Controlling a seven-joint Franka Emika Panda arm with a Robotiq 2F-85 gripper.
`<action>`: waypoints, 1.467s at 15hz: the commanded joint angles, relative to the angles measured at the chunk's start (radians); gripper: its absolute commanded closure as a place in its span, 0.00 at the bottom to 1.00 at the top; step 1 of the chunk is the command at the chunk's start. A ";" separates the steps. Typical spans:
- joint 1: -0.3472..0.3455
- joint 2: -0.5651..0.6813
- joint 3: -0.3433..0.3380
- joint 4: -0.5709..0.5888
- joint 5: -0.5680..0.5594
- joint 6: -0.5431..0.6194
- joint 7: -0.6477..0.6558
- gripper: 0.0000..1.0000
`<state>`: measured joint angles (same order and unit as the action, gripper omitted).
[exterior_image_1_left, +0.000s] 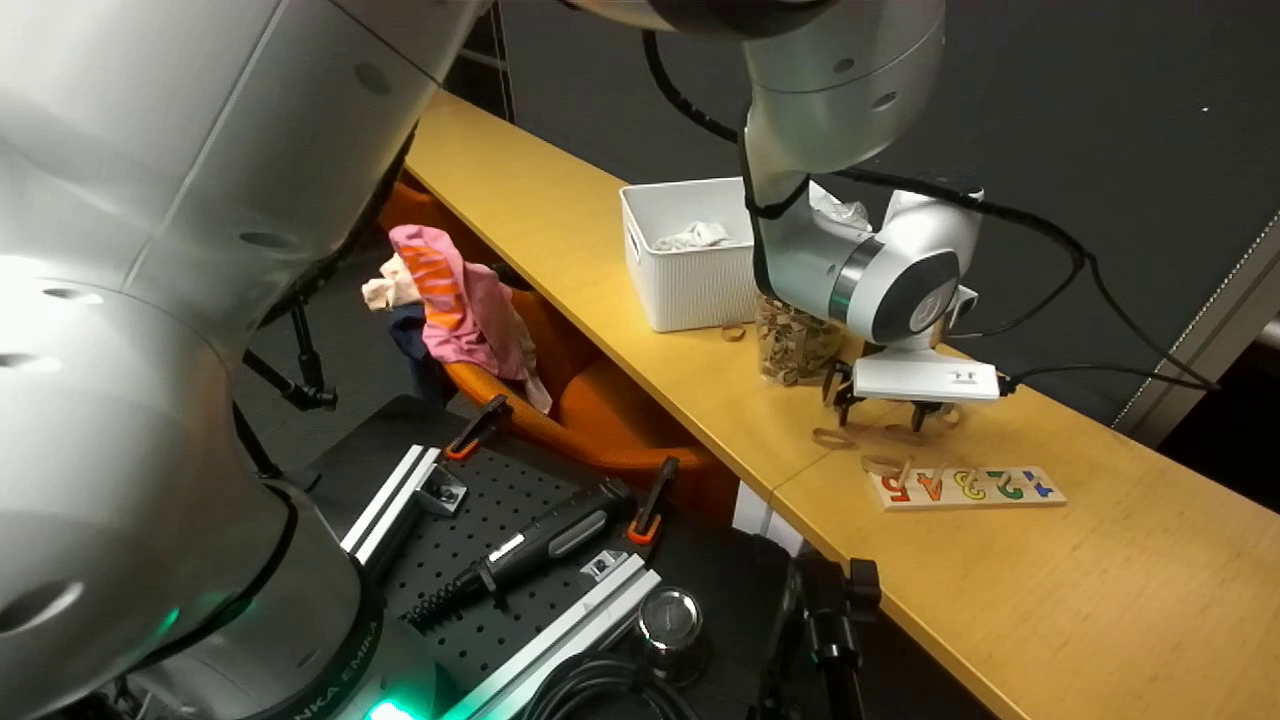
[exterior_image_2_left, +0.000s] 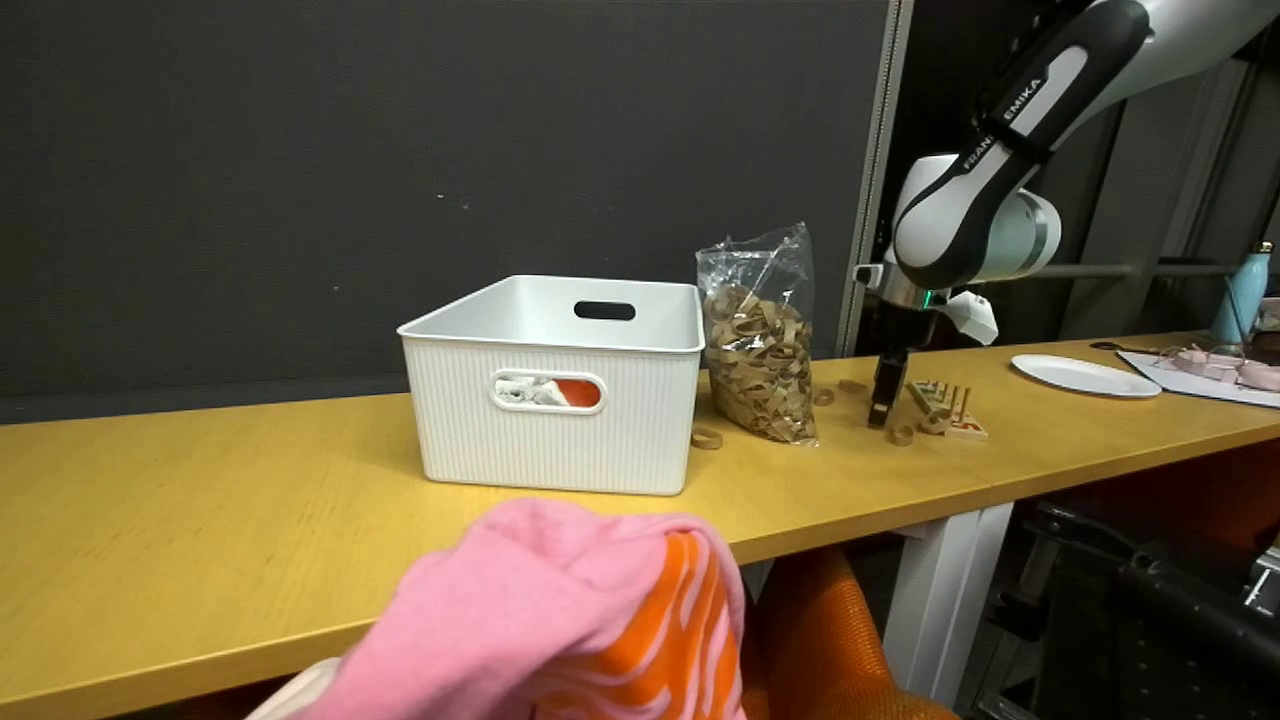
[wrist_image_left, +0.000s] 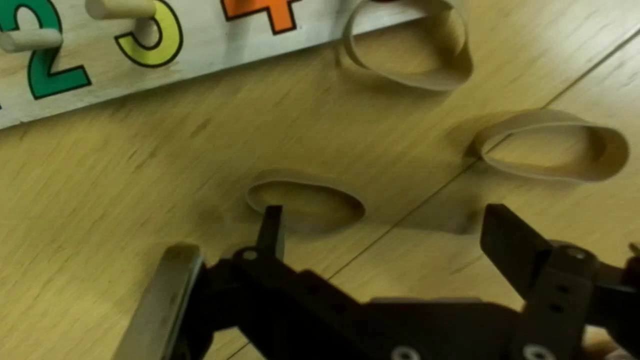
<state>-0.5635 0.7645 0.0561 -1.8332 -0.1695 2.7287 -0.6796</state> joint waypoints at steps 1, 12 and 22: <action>0.004 -0.012 -0.013 -0.012 0.030 -0.018 -0.032 0.00; -0.004 -0.014 -0.001 -0.009 0.055 -0.038 -0.039 0.70; -0.015 -0.083 0.001 -0.082 0.071 0.000 -0.042 0.99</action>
<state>-0.5726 0.7404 0.0545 -1.8501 -0.1328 2.7090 -0.6843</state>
